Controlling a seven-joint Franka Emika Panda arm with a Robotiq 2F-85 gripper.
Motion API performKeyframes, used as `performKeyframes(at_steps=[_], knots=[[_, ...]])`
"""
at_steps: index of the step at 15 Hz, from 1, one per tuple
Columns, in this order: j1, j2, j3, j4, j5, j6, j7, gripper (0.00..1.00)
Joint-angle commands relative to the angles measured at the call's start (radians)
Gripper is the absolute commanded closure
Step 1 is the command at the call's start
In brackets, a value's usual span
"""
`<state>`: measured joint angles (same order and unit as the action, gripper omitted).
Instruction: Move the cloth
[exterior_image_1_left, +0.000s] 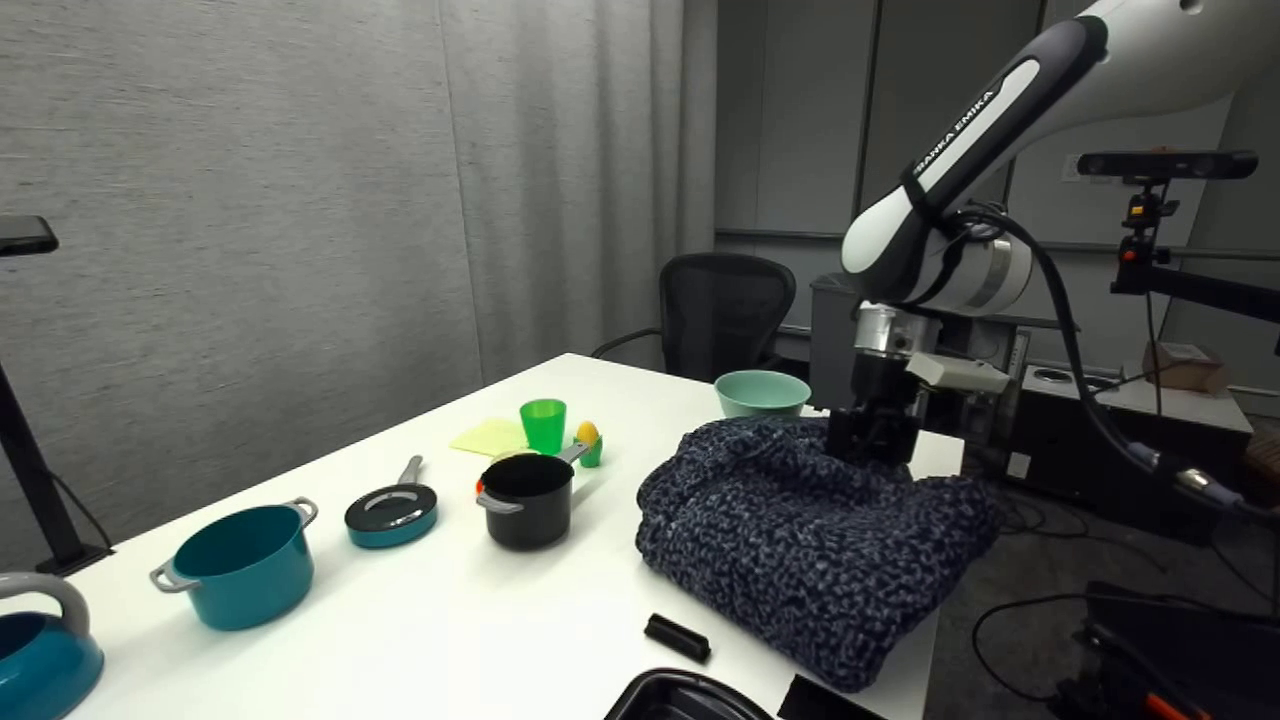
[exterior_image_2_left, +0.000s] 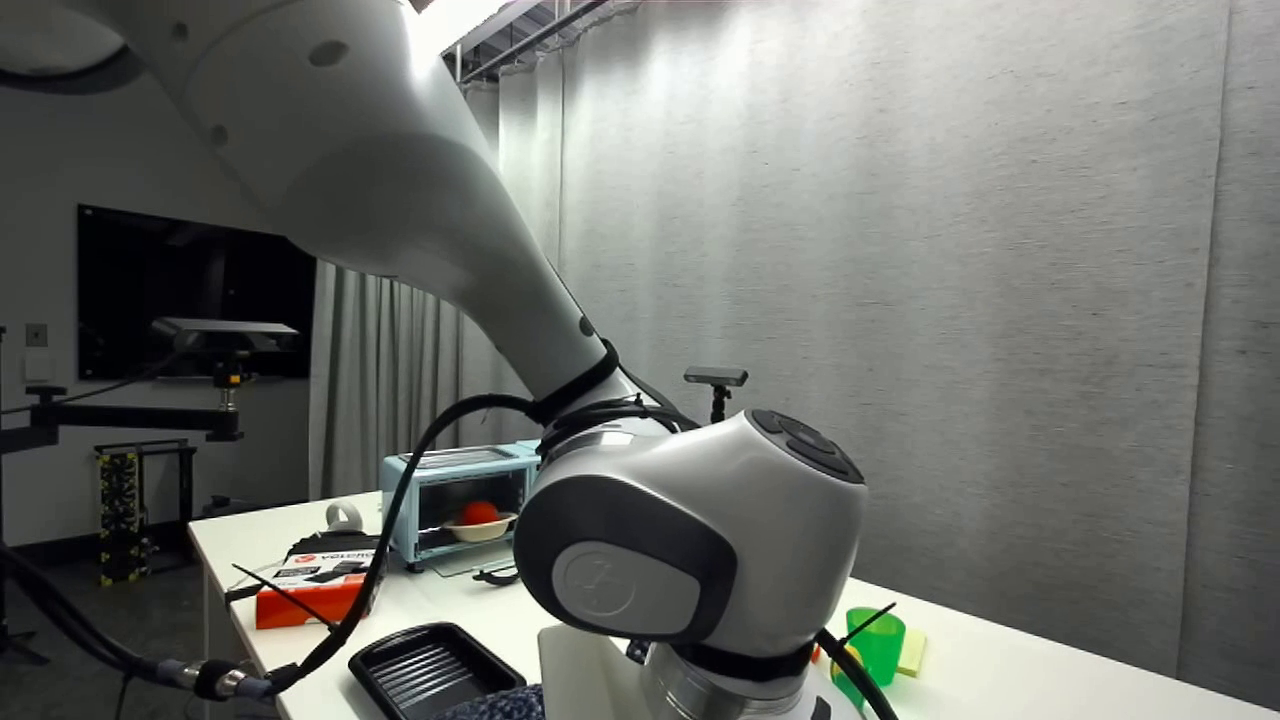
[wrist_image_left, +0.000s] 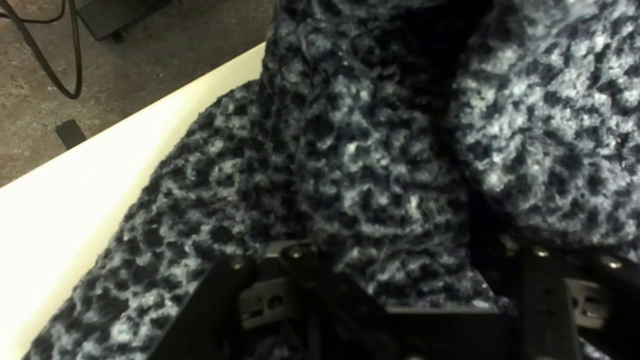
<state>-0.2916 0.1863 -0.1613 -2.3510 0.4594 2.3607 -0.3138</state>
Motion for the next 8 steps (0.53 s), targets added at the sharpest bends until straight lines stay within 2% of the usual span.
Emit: performKeyframes(at_steps=[1, 6, 8], knots=[[0.011, 0.011, 0.008, -0.016, 0.031, 0.053, 0.039, 0.58], [0.014, -0.012, 0.019, -0.01, 0.039, 0.043, 0.045, 0.94], [0.025, -0.039, 0.013, -0.003, -0.026, 0.03, 0.057, 1.0]])
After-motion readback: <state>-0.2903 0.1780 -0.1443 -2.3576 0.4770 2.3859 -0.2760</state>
